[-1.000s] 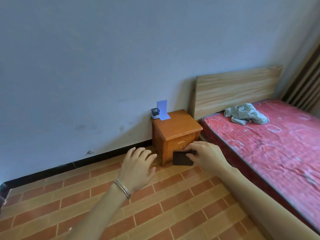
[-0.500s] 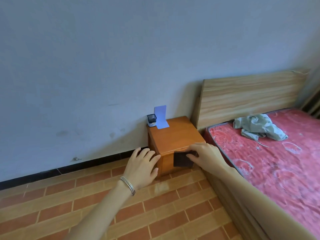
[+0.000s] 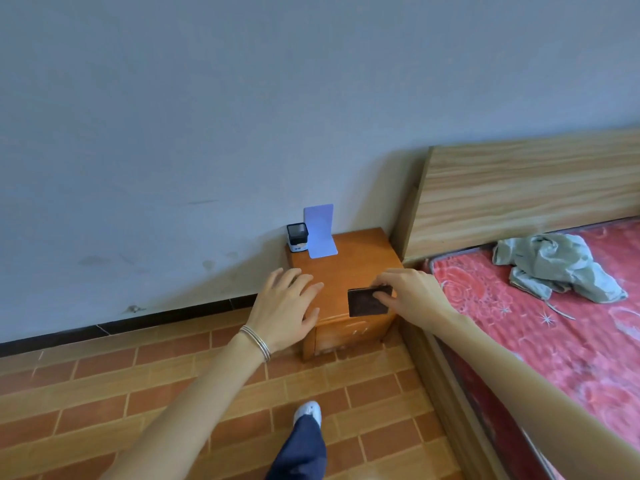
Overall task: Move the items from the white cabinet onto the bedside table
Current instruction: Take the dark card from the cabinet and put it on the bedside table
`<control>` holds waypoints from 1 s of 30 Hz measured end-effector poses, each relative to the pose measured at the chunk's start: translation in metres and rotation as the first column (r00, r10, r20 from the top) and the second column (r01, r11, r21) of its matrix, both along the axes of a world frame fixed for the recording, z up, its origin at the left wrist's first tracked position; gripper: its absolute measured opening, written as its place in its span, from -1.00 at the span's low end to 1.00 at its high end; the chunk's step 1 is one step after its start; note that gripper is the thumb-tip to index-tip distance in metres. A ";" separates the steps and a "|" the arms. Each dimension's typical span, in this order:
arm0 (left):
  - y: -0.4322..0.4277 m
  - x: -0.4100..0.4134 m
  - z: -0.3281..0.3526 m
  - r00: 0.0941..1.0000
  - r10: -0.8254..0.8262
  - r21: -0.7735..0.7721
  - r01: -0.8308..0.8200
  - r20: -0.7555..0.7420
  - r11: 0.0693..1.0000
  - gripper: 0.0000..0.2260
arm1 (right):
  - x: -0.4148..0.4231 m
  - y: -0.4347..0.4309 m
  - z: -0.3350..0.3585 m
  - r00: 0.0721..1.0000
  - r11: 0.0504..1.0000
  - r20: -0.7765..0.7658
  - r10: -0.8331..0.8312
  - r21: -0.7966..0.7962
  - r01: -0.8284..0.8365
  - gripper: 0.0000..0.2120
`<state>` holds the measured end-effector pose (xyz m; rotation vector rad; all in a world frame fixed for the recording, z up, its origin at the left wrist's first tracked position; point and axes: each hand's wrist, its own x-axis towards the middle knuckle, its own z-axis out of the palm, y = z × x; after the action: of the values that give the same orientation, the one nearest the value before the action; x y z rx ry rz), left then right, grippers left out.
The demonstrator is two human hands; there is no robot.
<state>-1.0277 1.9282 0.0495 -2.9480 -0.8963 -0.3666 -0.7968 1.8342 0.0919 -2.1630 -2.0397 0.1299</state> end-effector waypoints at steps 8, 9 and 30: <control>0.130 0.079 -0.044 0.998 -0.066 -0.043 0.066 -0.010 0.997 -0.59 | 0.074 0.120 -0.040 1.000 0.998 -0.010 0.004 -0.062 -0.005 -0.85; 0.147 0.089 -0.048 0.998 -0.067 -0.051 0.067 0.006 0.996 -0.60 | 0.084 0.136 -0.043 1.000 0.997 -0.014 0.004 -0.077 -0.005 -0.85; 0.343 0.234 -0.321 0.997 0.021 -0.249 -0.040 -0.080 0.968 -0.59 | 0.246 0.406 -0.353 0.991 0.991 -0.118 0.065 0.128 -0.050 -0.84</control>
<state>-0.7940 2.2708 -0.2711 -3.1435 -1.0488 -0.1465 -0.5506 2.2397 -0.2608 -1.9730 -1.9874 0.1343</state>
